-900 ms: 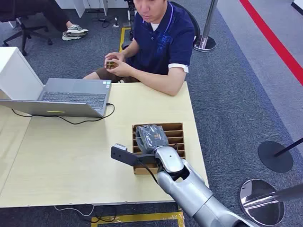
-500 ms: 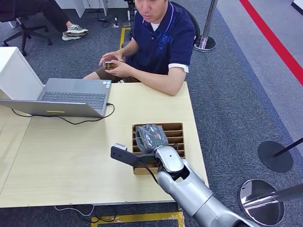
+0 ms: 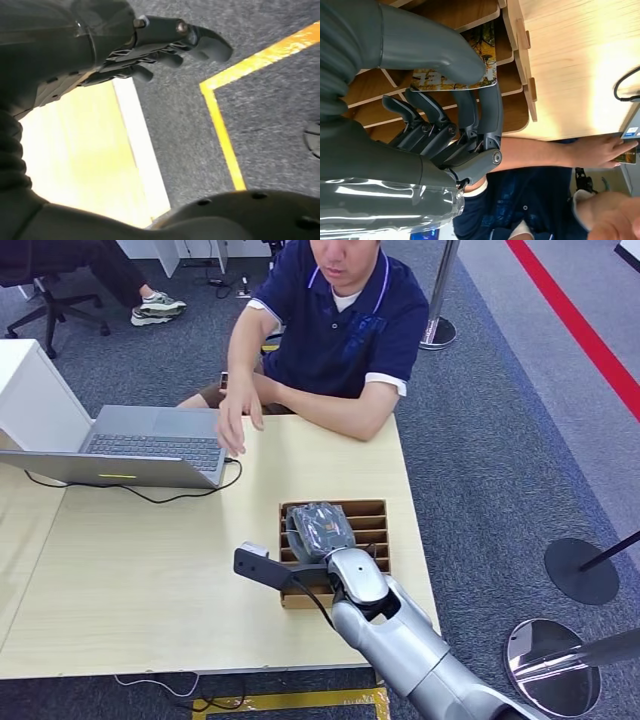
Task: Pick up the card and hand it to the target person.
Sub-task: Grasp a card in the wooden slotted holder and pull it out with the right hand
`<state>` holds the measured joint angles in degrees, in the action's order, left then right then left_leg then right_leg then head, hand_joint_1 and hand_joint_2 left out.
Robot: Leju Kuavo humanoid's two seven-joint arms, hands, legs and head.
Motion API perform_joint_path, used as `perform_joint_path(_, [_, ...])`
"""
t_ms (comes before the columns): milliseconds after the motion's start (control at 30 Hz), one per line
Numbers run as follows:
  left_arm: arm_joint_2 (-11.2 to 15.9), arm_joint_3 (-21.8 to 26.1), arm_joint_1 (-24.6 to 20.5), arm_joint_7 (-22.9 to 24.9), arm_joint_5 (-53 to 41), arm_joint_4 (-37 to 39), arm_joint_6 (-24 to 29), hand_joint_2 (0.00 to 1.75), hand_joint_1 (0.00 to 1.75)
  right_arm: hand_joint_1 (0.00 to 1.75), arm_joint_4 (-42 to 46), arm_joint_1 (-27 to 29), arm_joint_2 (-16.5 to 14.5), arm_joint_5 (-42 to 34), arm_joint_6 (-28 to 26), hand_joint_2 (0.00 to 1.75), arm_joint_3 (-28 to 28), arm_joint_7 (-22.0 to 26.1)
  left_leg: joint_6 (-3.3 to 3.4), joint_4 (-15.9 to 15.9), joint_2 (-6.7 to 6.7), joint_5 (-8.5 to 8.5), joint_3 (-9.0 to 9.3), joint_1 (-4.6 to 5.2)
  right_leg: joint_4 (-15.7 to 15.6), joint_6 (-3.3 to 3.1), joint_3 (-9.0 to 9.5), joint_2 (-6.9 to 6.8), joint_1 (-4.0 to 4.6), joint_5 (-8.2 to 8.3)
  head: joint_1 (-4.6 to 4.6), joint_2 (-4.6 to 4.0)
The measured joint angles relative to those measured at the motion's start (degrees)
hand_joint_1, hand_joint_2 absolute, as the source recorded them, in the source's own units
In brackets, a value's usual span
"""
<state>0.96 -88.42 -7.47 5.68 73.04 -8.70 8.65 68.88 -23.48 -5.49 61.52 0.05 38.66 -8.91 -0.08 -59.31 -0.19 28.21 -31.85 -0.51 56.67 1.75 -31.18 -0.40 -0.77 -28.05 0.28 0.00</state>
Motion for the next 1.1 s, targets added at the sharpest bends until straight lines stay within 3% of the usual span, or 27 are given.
perform_joint_path(433, [0.22,0.01,0.01,0.28,0.99,0.0,-0.05,1.75,0.0,1.66,1.52,-0.14,0.25,-0.63,-0.01,1.75,-0.02,0.27,0.0,0.0,0.0,-0.01,0.0,0.0,0.0,0.0,0.0,0.0,0.0,0.0,0.01,-0.01])
perform_joint_path(1100, [0.26,0.01,0.04,0.15,2.07,0.0,-0.26,1.75,0.0,1.66,18.39,0.51,3.25,-0.49,0.08,1.75,-2.31,-0.79,0.0,0.0,0.0,0.0,-0.01,0.0,0.0,0.0,-0.01,0.01,0.0,0.0,0.0,0.0])
